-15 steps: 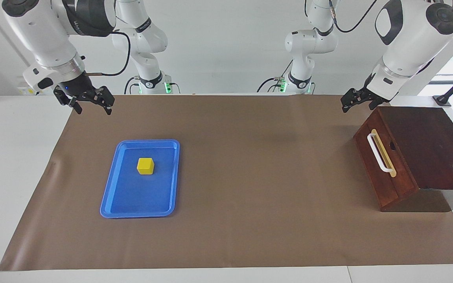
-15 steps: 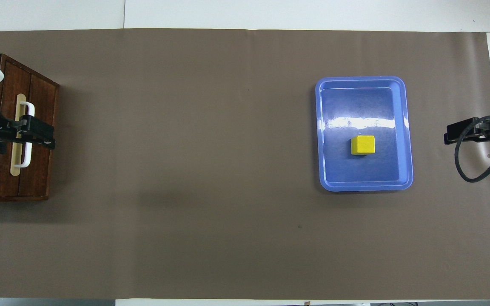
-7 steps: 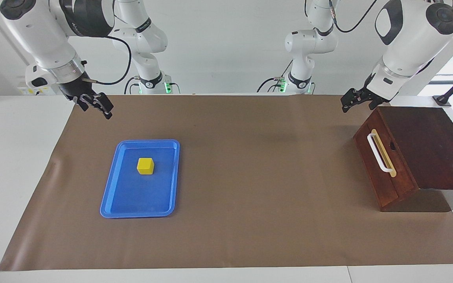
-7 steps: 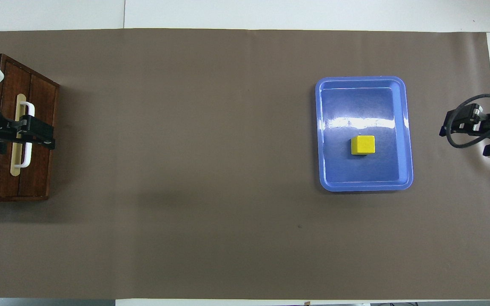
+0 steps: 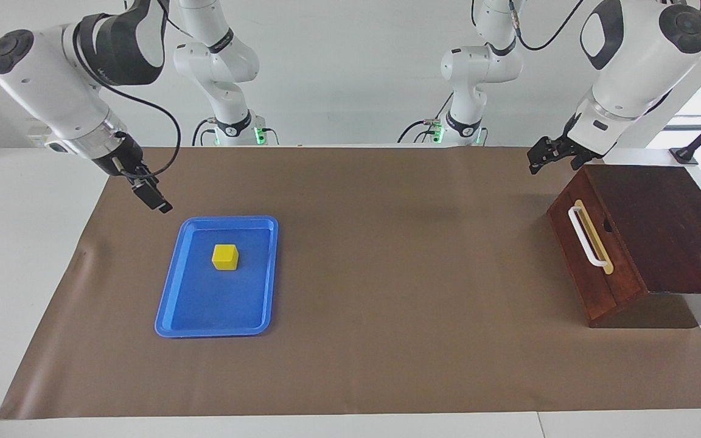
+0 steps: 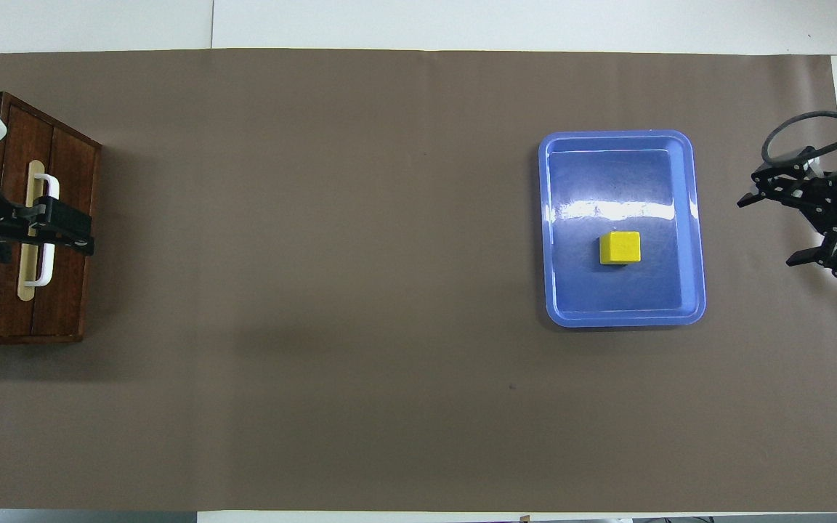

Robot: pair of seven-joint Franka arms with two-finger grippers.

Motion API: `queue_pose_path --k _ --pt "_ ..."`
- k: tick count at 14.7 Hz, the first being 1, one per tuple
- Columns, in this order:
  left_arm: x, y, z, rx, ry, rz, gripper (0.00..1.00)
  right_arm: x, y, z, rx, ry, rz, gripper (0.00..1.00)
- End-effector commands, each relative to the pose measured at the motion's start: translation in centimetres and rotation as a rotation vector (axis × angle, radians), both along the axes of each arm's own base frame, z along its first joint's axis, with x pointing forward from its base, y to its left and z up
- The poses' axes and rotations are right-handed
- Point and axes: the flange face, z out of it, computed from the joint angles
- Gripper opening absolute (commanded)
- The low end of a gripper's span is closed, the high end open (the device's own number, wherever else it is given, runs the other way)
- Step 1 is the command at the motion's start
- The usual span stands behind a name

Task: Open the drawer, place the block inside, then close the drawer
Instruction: 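Reach the right gripper over the blue tray to the yellow block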

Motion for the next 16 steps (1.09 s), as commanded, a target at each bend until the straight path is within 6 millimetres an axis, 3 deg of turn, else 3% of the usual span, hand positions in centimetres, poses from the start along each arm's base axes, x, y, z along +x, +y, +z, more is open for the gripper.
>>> queue_pose_path --k 1,7,10,16 --pt "-0.5 0.3 0.3 0.008 -0.016 0.003 1.00 2.5 -0.5 -1.8 0.075 0.030 -0.160 0.96" --pt "-0.5 0.3 0.3 0.008 -0.016 0.003 1.00 3.0 -1.3 -7.2 0.240 0.106 -0.415 0.95" --pt "-0.5 0.3 0.3 0.008 -0.016 0.003 1.00 1.0 -0.2 -11.5 0.260 0.162 -0.446 0.95" --pt "-0.5 0.3 0.3 0.008 -0.016 0.003 1.00 1.0 -1.1 -15.5 0.306 0.205 -0.413 0.95"
